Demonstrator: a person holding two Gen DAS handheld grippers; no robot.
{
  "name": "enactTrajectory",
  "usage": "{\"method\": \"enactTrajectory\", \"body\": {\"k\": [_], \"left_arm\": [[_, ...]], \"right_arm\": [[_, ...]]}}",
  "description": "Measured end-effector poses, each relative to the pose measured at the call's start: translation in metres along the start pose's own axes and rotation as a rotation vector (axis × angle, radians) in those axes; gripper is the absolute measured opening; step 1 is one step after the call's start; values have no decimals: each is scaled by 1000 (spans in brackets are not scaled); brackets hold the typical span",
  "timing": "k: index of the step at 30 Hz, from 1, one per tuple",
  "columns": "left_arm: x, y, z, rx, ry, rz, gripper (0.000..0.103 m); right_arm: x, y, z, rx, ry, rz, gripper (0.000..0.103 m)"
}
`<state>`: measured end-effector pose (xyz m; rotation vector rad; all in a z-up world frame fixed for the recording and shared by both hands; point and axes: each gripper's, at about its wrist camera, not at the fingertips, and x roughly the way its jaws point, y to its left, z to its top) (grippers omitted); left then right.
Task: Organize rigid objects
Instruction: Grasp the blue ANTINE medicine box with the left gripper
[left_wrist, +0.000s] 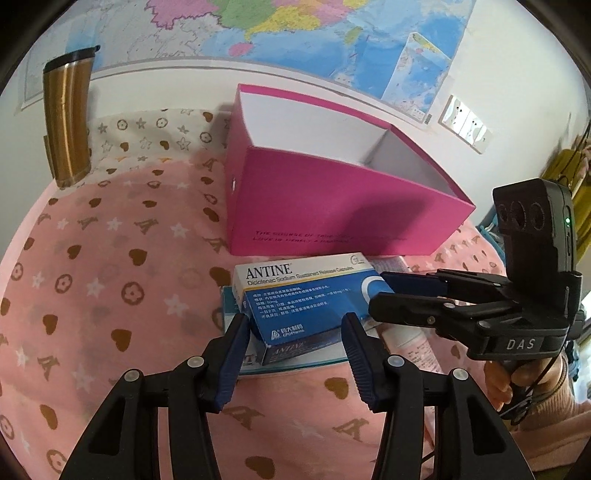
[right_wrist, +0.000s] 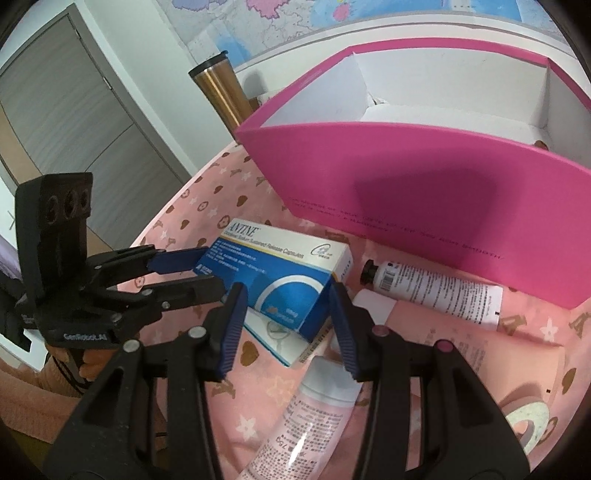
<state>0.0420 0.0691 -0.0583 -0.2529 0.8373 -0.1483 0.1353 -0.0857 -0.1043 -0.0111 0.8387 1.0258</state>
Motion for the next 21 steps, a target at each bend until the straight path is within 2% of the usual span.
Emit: {"method": "enactTrajectory", "body": {"k": [14,21], "left_arm": [[-7,-14,7,39,-32,-6,52],[1,2,0,-15,16,-24,52]], "right_arm": [[-25,6,-1,-31,-52,-21,49],[-16,6,-8,-28,-20,12,49]]}}
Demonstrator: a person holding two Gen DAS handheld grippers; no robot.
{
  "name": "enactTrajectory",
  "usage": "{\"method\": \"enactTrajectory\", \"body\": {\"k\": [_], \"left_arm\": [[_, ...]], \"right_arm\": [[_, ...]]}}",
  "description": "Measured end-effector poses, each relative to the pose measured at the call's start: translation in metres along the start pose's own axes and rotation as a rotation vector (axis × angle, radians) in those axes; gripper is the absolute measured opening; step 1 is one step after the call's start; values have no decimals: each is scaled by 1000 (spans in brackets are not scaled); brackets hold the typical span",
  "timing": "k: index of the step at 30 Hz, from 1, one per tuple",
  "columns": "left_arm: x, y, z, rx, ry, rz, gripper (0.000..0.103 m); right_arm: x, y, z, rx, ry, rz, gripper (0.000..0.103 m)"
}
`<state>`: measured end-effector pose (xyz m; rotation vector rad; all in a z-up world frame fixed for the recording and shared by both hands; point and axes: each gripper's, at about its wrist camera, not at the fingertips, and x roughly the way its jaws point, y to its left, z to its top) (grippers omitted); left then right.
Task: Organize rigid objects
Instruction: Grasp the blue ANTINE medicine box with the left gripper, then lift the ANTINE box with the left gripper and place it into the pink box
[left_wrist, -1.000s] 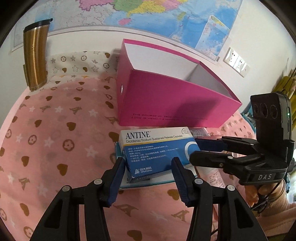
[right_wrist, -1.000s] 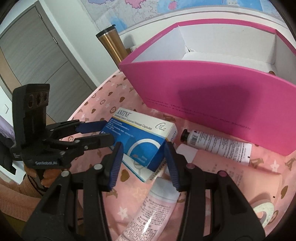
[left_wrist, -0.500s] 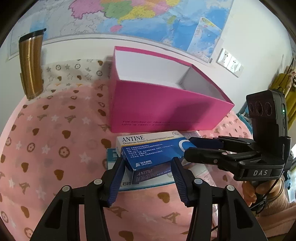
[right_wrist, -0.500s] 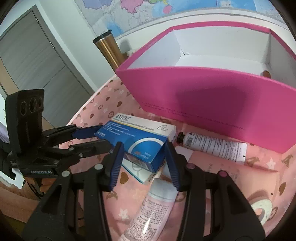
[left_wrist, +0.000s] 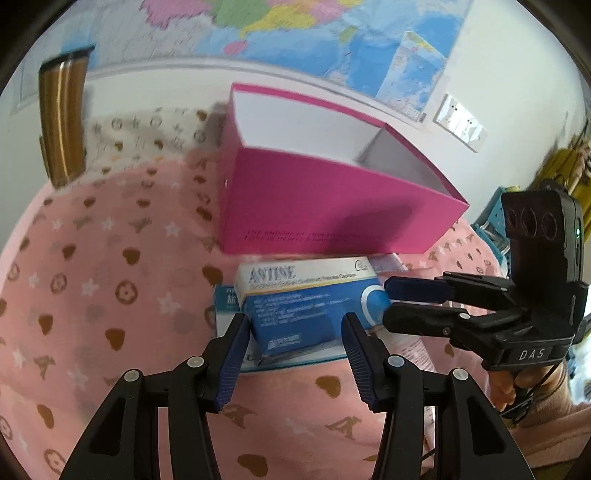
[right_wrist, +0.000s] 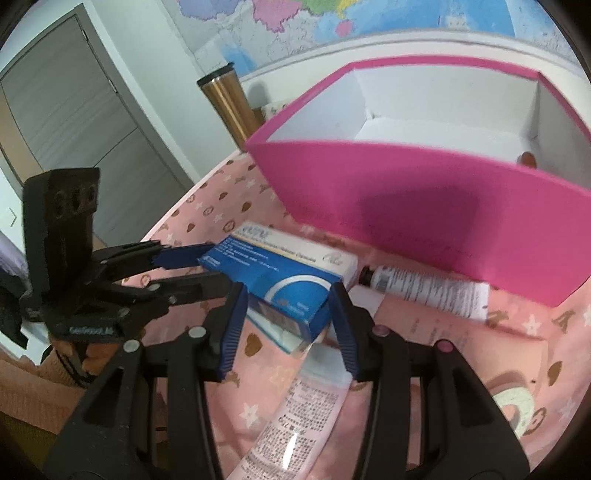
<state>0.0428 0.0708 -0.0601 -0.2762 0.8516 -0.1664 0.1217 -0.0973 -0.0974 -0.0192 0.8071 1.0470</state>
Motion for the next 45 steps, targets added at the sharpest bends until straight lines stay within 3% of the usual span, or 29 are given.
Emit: {"method": "enactTrajectory", "body": {"k": [15,28,45], "left_arm": [[-1,0,0,7,-4,-2,52],[-24,-35,26,101,-98,-26,52],[-48,-70,74,215,-225,-23,54]], "right_arm": [[12,-8,6,34,-6,-13,47],[-37,0,10,6,-121,-46,47],[-90,3,45,-32,-274,-77,47]]}}
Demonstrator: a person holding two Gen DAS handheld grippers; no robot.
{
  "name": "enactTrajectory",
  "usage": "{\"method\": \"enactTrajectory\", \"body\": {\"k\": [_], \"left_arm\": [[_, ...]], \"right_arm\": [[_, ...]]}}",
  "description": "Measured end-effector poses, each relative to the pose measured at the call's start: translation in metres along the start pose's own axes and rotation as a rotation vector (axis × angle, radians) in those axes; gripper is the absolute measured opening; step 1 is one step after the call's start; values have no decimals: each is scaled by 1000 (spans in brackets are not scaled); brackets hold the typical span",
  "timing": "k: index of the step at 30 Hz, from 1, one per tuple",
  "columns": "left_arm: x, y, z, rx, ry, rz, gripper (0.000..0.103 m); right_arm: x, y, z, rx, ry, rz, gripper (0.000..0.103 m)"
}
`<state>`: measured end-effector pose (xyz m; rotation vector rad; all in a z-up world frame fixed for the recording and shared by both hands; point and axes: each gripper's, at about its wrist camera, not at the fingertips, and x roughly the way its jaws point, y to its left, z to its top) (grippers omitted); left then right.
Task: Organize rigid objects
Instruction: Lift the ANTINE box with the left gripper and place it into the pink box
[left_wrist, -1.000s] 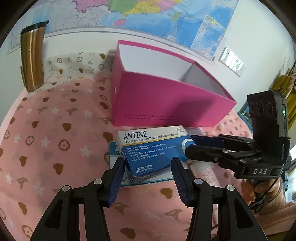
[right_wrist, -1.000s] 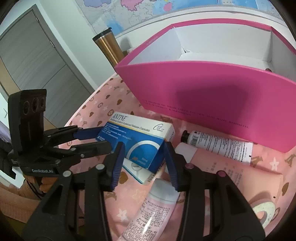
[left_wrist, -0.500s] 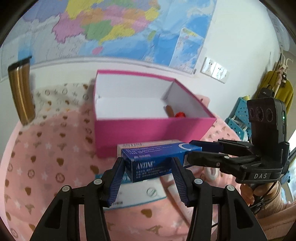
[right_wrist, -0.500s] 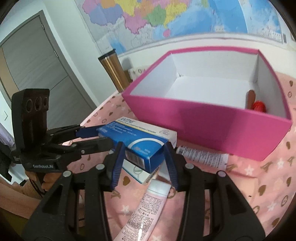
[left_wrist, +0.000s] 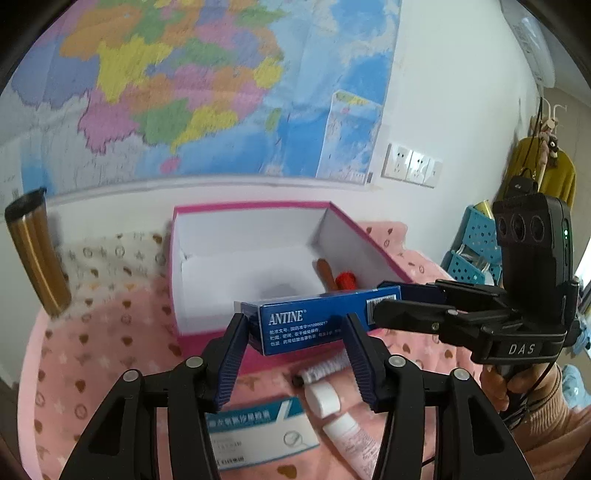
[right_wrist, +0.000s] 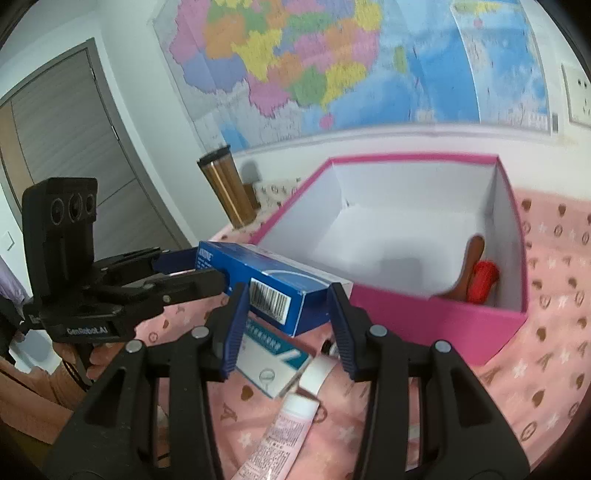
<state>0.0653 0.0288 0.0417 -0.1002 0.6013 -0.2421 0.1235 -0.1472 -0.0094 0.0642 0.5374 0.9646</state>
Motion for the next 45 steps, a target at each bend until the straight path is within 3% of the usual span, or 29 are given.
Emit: {"method": "enactTrajectory", "body": {"k": [6,10,22,30,37,45], "left_arm": [[5,3,19,30,-49,32,54],[12,12,31,39,-69,53,54],[72,57,31,7,19,109,54],[76,63,19,18,34,160,54],[60,63,16,-9,-2,152,54],[32,45,5,-27,-46,87,56]], "right_arm": [[-5,1,26,-47,-68,-11,47],[8,-7,38,-52,-67,-7,47],[85,-43,49,-41,33,-32,47],[123,-48,32,-49,157,-26,47],[110,-52,30,3,141,7,47],[57,-49,24,68,67,65,52]]}}
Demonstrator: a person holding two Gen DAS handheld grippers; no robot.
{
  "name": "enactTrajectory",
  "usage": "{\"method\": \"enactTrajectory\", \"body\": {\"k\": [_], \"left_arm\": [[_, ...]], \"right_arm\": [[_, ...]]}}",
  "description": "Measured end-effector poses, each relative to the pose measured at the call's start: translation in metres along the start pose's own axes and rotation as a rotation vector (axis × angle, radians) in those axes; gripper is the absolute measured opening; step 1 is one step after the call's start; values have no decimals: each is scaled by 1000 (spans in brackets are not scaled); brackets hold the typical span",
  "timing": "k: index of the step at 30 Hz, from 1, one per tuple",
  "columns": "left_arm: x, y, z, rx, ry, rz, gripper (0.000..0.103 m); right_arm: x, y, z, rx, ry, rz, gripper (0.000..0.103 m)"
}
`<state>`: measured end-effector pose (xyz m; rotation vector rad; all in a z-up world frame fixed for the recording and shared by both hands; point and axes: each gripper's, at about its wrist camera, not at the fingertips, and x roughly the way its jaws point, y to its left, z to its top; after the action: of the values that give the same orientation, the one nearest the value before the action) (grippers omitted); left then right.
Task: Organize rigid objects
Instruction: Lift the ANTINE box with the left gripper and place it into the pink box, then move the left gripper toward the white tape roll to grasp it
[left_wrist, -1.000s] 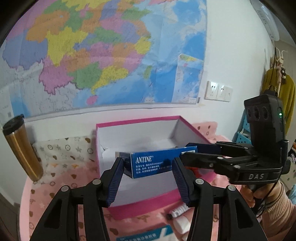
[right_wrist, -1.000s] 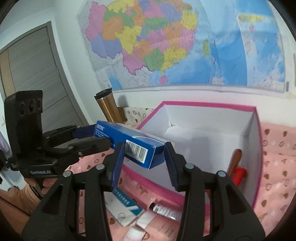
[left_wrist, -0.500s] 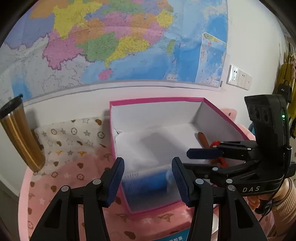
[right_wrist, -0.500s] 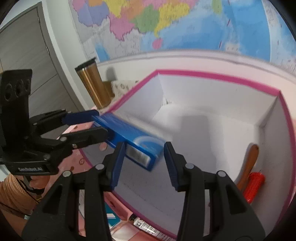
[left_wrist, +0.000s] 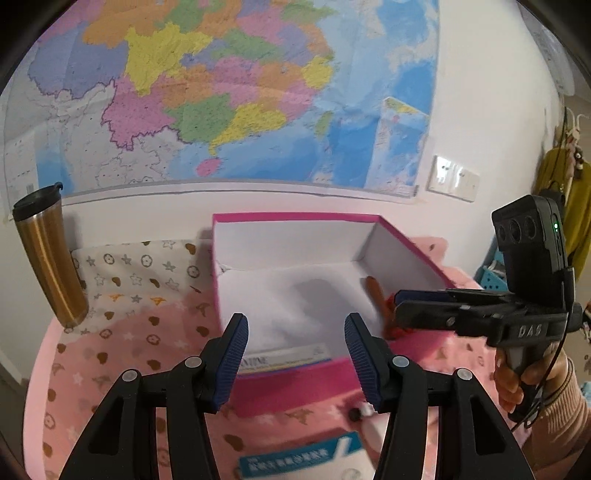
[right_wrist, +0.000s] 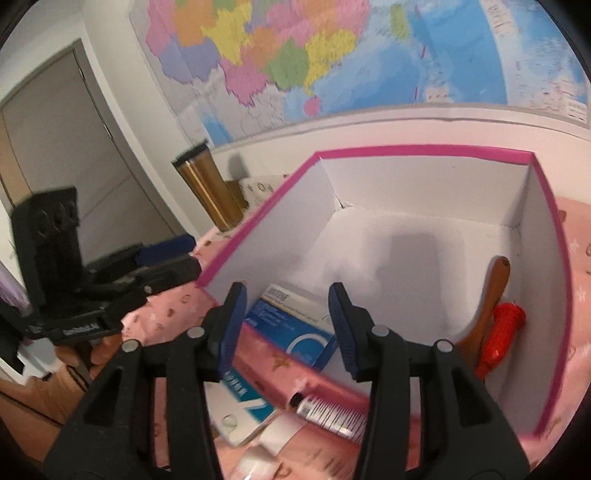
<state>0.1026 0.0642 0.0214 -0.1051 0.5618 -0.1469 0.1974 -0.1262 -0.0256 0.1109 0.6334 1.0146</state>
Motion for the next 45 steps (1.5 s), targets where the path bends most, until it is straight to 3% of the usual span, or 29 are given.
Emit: {"method": "enactTrajectory", "body": {"k": [6,11,15,20,30,36,45], "left_arm": [[-13,-25,-14,6,13,-79,56],[-11,-51,-30,15,52,-159,56],[3,-69,-46,-8,125,-254,56],[24,-94,-64,7,217,-304,56],[52,-132,-89,36,349,-342,56],[69,-142,-98,27,413,-343,54],[79,-149,-100,29,446,-357,48]], "right_arm": [[-43,4,-17,16,-42,-1,53],[-67,2,-40,30,-34,-61,53],[-76,-5,-65,59,-9,-120,53],[-85,-18,-92,105,15,-187,53],[-94,-42,-132,173,59,-299,53],[-93,-47,-147,182,88,-323,53],[-79,-46,-155,159,118,-336,53]]}}
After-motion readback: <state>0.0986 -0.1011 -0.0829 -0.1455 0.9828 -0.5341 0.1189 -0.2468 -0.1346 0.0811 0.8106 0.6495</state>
